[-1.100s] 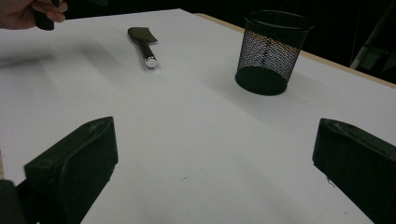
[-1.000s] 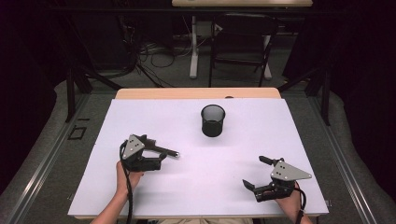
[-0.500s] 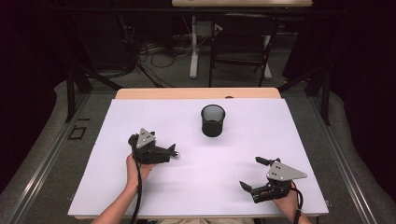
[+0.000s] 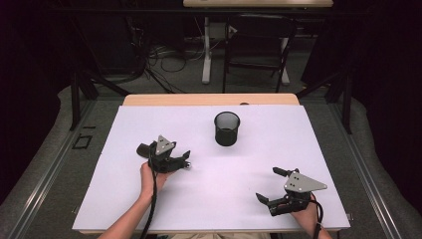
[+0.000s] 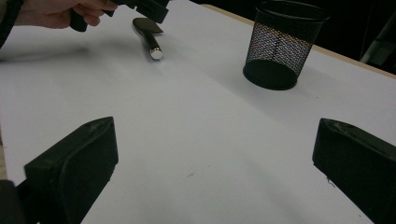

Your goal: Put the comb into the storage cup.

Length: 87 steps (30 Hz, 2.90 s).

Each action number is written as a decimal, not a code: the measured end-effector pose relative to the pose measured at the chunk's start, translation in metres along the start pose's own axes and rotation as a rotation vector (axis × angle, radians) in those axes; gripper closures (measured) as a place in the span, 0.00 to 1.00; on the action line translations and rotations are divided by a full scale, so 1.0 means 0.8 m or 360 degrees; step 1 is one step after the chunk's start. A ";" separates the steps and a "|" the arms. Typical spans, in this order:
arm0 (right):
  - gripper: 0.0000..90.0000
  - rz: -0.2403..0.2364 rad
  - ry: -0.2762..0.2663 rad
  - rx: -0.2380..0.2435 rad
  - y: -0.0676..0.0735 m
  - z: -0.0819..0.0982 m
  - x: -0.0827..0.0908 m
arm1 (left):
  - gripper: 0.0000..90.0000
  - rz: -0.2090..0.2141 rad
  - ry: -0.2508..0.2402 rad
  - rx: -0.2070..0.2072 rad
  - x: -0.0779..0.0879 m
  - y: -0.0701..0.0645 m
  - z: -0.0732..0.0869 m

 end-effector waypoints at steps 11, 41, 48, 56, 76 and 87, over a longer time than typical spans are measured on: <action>0.00 0.0006 -0.0005 0.0017 0.000 0.000 0.002 | 0.96 0.0142 0.0067 -0.0023 -0.014 -0.012 0.010; 0.00 0.0013 -0.0001 0.0021 -0.003 0.002 0.007 | 1.00 0.0268 0.0293 -0.0159 -0.022 -0.034 0.025; 0.00 0.0016 -0.0012 0.0014 -0.005 0.001 0.008 | 1.00 0.0277 0.0313 -0.0147 -0.012 -0.035 0.033; 0.00 0.0021 -0.0014 0.0013 -0.006 0.001 0.008 | 0.99 0.0263 0.0321 -0.0136 0.001 -0.029 0.039; 0.00 0.0043 -0.0018 0.0022 -0.008 0.001 0.012 | 1.00 0.0313 0.0412 -0.0124 0.017 -0.020 0.050; 0.00 0.0050 -0.0015 0.0021 -0.008 0.001 0.012 | 1.00 0.0283 0.0464 -0.0119 0.025 -0.008 0.052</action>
Point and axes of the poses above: each handheld gripper's, and its own axes: x roughly backward along the jaws, z roughly out of its underside, y roughly to its left, the point moved 5 cm from there along -x, roughly forward along the jaws, and after that the axes turned 11 degrees about -x, right-handed, at the moved point
